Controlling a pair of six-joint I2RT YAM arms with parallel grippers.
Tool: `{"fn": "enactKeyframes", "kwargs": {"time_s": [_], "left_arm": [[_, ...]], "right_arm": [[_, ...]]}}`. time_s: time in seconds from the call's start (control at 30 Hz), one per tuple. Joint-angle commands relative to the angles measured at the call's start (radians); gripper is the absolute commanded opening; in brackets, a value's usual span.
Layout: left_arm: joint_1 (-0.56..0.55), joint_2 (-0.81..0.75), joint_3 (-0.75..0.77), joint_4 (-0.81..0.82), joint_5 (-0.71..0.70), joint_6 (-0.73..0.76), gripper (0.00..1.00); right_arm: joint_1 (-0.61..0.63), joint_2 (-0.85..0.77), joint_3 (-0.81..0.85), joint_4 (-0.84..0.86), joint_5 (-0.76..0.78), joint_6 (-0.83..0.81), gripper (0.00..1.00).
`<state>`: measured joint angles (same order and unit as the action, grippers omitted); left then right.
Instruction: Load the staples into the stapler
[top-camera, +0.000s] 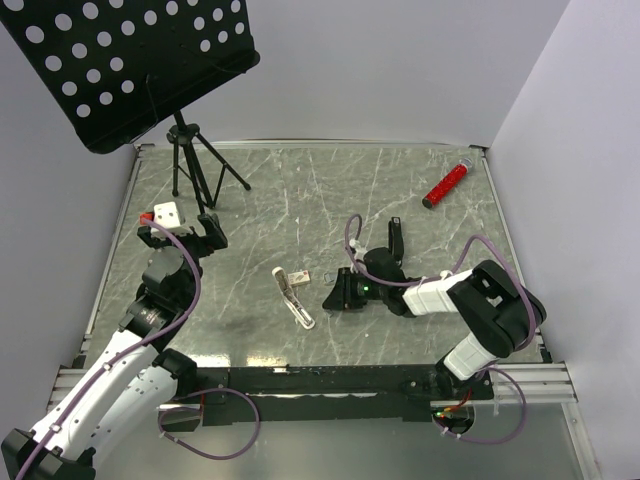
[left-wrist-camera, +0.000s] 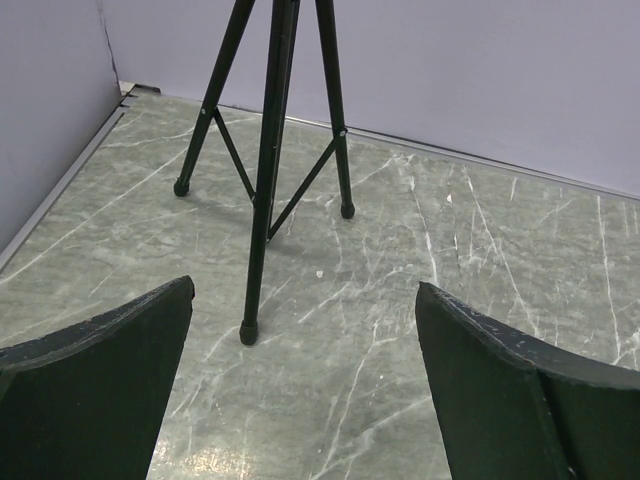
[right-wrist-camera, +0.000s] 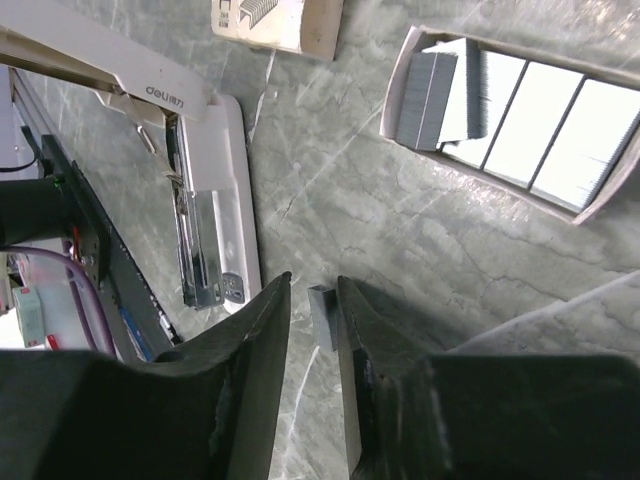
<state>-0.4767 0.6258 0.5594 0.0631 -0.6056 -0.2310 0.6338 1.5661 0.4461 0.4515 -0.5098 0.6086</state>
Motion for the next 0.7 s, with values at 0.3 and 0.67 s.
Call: {"fn": "enactKeyframes", "kwargs": {"time_s": [0.3,0.67], "left_arm": [[0.004,-0.009,0.000,0.030,0.010,-0.007,0.97],[0.004,-0.023,-0.001,0.030,0.004,-0.005,0.97]], "right_arm": [[-0.017,-0.092,0.025,-0.288,0.221,-0.136,0.47],[0.098,-0.127,0.374,-0.861,0.418,-0.152,0.65]]}}
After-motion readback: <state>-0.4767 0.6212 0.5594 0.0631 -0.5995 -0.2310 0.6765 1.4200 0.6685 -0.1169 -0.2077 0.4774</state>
